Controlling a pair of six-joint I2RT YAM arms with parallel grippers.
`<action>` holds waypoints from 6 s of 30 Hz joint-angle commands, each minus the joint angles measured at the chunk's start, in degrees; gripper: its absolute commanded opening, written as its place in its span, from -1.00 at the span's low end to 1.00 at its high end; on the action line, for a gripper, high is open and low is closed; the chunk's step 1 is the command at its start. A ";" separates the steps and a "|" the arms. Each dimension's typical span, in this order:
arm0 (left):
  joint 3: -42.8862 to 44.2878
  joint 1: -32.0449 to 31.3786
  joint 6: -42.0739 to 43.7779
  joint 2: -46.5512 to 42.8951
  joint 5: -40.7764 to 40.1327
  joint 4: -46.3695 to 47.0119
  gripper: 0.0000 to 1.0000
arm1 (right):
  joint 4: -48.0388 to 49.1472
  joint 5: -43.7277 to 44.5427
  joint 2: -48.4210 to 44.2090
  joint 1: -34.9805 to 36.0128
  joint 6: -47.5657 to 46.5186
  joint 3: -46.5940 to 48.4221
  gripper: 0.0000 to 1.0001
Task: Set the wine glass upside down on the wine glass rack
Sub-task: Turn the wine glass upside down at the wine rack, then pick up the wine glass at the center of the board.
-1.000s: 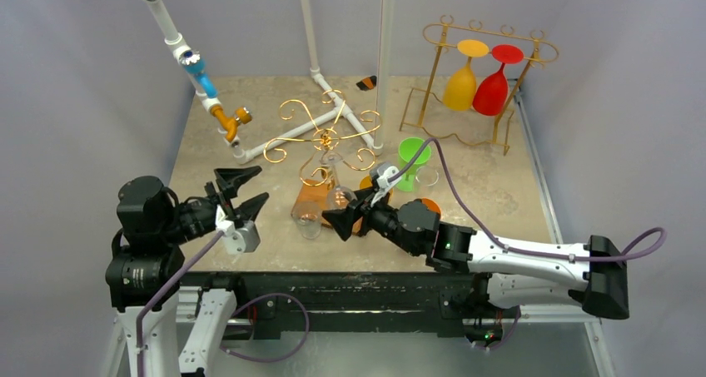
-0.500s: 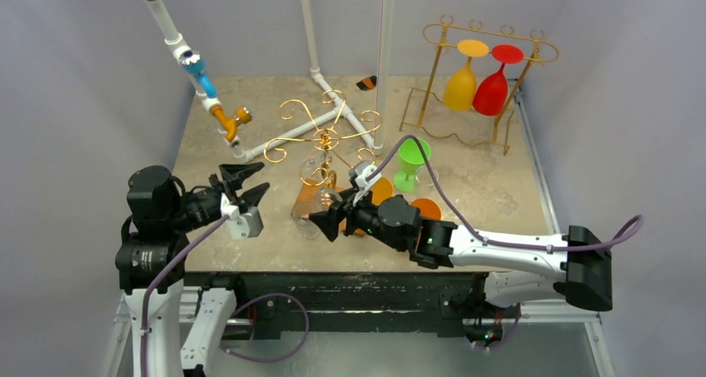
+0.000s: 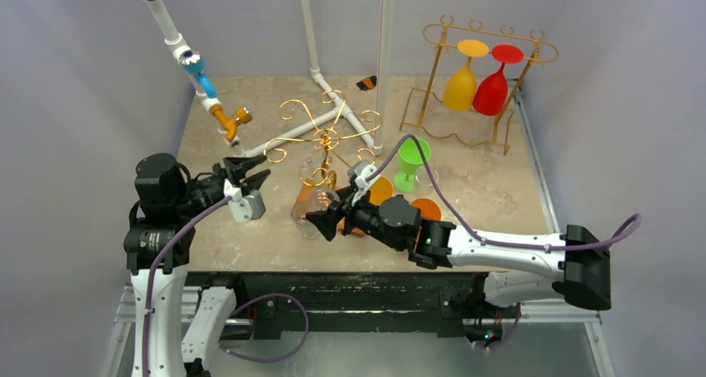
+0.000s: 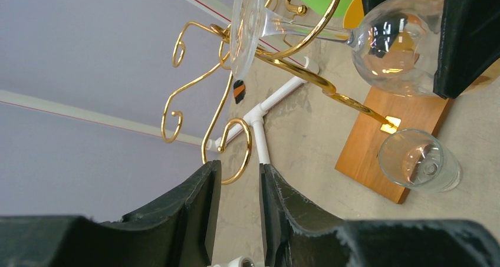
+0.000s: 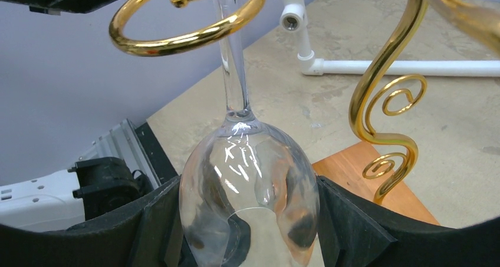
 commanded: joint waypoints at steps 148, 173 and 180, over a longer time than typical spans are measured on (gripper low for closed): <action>-5.57 0.04 13.60 5.64 1.46 7.82 0.16 | -56.55 18.42 -4.12 -16.51 34.59 11.92 -0.14; -7.45 -0.23 20.25 0.99 3.77 10.66 -0.18 | -52.58 15.66 0.68 -18.92 31.36 10.80 -0.35; -7.81 -0.24 24.45 2.61 4.10 10.49 -0.16 | -53.16 16.26 0.02 -19.12 31.37 9.98 -0.72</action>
